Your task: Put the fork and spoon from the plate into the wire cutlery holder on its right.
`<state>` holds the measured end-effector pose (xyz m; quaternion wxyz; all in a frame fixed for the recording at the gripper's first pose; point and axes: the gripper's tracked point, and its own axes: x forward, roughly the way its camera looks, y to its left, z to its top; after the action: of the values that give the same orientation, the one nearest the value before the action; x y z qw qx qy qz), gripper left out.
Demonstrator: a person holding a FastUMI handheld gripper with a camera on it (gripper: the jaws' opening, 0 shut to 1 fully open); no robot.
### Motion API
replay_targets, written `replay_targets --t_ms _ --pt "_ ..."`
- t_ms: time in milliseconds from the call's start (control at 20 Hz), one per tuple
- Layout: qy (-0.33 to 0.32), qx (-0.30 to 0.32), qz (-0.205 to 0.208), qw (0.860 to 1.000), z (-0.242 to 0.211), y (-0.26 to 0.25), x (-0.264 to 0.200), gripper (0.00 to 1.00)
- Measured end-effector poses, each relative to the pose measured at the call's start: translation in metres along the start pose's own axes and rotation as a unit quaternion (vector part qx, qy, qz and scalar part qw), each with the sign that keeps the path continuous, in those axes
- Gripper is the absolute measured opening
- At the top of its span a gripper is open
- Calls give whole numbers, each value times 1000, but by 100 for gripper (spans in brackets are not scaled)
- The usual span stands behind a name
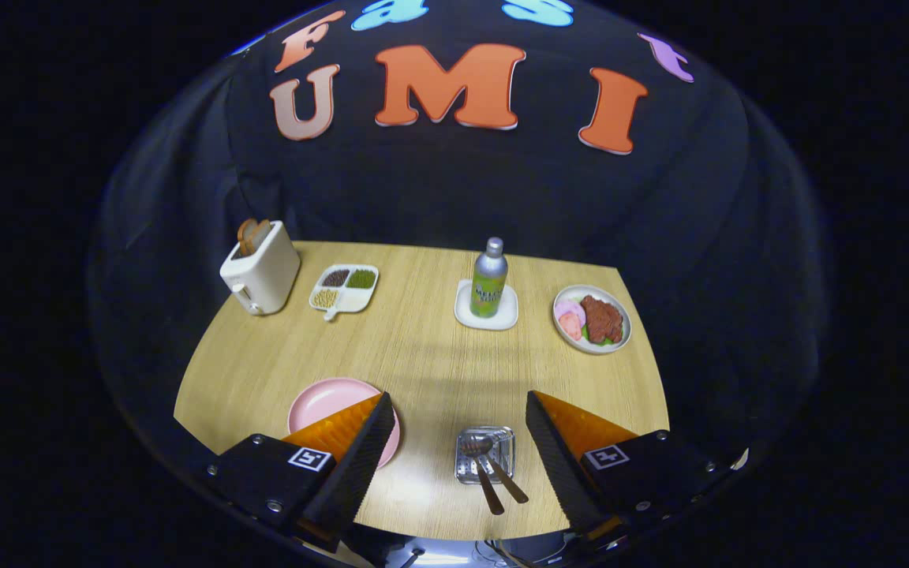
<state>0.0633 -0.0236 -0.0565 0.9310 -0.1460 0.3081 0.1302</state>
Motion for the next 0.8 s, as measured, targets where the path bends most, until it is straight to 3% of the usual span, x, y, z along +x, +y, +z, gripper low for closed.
replay_targets --t_ms 250,500,800 --pt "-120 31 -1 992 29 15 -42 100" --pt "-227 85 -5 970 39 22 -72 100" --pt "-280 85 -12 956 38 27 -88 100"
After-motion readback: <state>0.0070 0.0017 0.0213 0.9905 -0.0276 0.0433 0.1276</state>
